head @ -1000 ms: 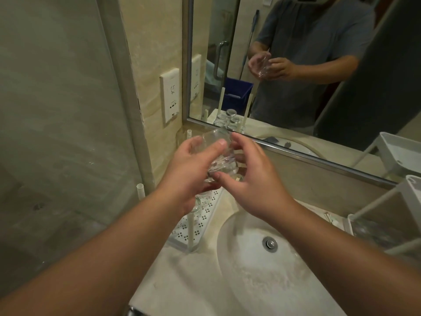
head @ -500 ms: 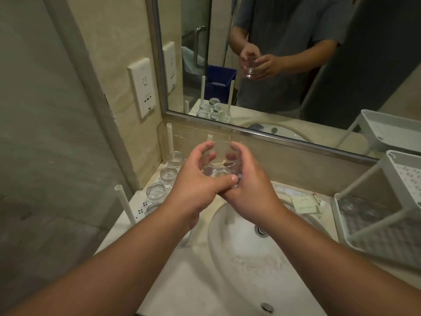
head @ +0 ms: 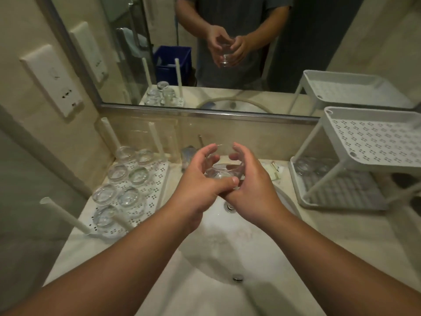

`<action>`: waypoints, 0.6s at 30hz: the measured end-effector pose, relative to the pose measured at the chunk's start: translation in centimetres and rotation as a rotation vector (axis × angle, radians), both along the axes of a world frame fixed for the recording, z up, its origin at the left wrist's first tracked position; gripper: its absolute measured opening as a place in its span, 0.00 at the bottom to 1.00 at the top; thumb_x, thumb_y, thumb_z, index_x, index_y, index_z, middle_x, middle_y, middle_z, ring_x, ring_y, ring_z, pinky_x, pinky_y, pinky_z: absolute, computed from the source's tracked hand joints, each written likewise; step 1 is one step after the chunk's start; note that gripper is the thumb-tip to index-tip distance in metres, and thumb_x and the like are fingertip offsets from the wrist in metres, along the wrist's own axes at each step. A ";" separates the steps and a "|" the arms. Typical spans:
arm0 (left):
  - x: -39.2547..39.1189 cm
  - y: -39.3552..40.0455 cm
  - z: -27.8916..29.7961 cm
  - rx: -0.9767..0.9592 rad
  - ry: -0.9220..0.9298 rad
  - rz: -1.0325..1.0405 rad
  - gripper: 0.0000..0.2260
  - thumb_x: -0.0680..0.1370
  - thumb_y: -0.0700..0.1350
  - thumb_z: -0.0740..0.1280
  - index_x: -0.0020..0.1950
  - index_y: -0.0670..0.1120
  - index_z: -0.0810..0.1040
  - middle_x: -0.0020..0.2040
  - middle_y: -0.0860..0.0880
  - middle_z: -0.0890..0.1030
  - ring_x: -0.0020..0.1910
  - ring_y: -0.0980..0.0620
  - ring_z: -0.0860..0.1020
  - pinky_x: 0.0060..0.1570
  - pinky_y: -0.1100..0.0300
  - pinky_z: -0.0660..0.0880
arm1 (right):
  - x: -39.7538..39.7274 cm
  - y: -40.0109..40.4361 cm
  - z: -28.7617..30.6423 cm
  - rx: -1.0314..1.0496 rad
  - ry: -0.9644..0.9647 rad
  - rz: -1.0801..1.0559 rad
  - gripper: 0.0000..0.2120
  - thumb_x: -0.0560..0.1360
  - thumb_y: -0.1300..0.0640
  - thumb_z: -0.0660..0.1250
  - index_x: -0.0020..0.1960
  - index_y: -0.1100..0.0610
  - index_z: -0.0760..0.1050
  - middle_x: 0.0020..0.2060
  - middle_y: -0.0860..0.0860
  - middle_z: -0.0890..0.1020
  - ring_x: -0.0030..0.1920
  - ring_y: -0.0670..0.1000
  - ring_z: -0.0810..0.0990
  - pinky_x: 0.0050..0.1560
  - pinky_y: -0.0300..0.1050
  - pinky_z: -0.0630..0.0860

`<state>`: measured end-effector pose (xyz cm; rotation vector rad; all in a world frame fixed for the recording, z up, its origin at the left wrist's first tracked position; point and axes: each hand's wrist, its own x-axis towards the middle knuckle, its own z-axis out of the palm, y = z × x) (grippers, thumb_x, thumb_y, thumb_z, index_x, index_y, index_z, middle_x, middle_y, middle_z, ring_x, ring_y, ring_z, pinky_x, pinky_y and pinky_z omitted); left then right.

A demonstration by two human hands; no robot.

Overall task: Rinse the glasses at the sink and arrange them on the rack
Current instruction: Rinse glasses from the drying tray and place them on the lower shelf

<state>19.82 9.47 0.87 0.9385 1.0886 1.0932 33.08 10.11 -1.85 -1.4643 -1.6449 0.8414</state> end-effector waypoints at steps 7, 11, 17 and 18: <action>7.9 0.0 -1.1 -0.109 -0.003 -0.190 0.34 0.67 0.31 0.76 0.67 0.57 0.74 0.67 0.51 0.75 0.63 0.51 0.78 0.63 0.47 0.76 | 8.3 -2.4 -2.4 -0.017 0.006 -0.184 0.44 0.57 0.42 0.75 0.70 0.41 0.63 0.59 0.40 0.73 0.56 0.40 0.76 0.50 0.33 0.73; 13.0 -0.3 -2.2 -0.136 0.031 -0.289 0.33 0.71 0.30 0.74 0.70 0.56 0.72 0.68 0.51 0.74 0.65 0.52 0.76 0.61 0.52 0.77 | 13.3 -3.8 -3.8 -0.040 0.042 -0.285 0.42 0.57 0.44 0.76 0.69 0.39 0.64 0.57 0.39 0.73 0.55 0.36 0.75 0.51 0.38 0.77; 20.0 -0.5 -3.7 -0.158 0.021 -0.391 0.31 0.72 0.32 0.74 0.69 0.57 0.73 0.68 0.50 0.74 0.70 0.52 0.72 0.63 0.51 0.76 | 20.3 -5.4 -5.4 -0.068 0.036 -0.397 0.41 0.59 0.47 0.79 0.68 0.39 0.65 0.55 0.36 0.74 0.55 0.37 0.76 0.51 0.37 0.76; 21.2 -0.5 -4.0 -0.155 0.033 -0.414 0.31 0.72 0.32 0.74 0.69 0.58 0.73 0.68 0.51 0.73 0.69 0.53 0.73 0.61 0.55 0.77 | 21.5 -5.6 -5.6 -0.074 0.027 -0.411 0.41 0.59 0.45 0.79 0.68 0.38 0.65 0.55 0.36 0.74 0.54 0.37 0.76 0.49 0.34 0.74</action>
